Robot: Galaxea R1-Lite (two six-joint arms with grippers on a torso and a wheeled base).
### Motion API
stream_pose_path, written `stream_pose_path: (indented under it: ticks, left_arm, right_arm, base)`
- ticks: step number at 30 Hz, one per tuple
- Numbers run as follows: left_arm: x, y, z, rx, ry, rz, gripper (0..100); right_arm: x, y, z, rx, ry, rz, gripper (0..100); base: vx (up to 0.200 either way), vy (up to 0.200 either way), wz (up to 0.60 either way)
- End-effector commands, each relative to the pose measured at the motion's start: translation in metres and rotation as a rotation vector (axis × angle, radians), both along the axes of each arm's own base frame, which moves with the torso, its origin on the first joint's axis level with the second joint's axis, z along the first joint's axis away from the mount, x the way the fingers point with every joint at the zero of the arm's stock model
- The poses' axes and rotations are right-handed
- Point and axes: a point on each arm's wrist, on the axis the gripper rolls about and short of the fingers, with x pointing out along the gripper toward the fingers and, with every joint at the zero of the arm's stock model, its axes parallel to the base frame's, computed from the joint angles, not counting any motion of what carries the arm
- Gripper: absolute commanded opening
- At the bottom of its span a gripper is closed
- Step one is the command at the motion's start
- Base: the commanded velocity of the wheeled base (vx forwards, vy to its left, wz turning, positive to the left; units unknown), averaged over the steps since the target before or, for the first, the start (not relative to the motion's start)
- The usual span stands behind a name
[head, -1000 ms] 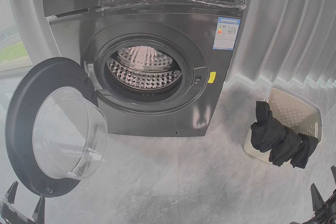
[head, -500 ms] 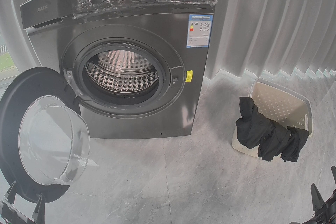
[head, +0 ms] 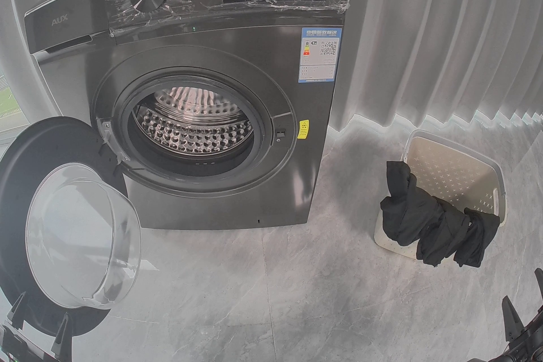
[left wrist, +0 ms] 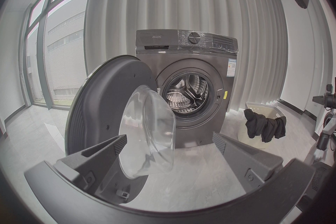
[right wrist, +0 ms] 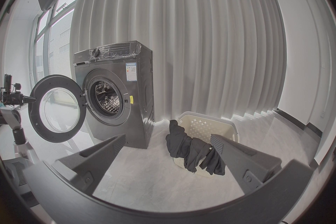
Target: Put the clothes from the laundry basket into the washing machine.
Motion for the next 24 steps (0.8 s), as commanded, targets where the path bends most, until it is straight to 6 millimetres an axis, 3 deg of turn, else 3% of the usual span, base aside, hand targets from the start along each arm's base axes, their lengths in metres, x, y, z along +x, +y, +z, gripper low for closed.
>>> stream_pose_path:
  ticks: [1,7,13,24]
  left_arm:
    - [0.0002,0.0000,-0.0052,0.000,0.003,0.000,100]
    - [0.0000,0.0000,-0.0048,-0.003,0.001,0.000,100]
    - [0.0002,0.0000,-0.0052,-0.001,0.003,0.000,100]
    - [0.0000,0.0000,-0.0048,-0.001,0.001,0.000,100]
  right_arm:
    - [0.0004,0.0000,-0.0052,0.000,0.004,0.001,100]
    - [0.0004,0.0000,-0.0052,0.000,0.004,0.001,100]
    - [0.0004,0.0000,-0.0052,0.000,0.004,0.001,100]
    - [0.0003,0.0000,-0.0050,0.000,0.003,0.002,100]
  base:
    - [0.000,0.000,0.00]
    - [0.000,0.000,0.00]
    - [0.200,0.000,0.00]
    - [0.000,0.000,0.00]
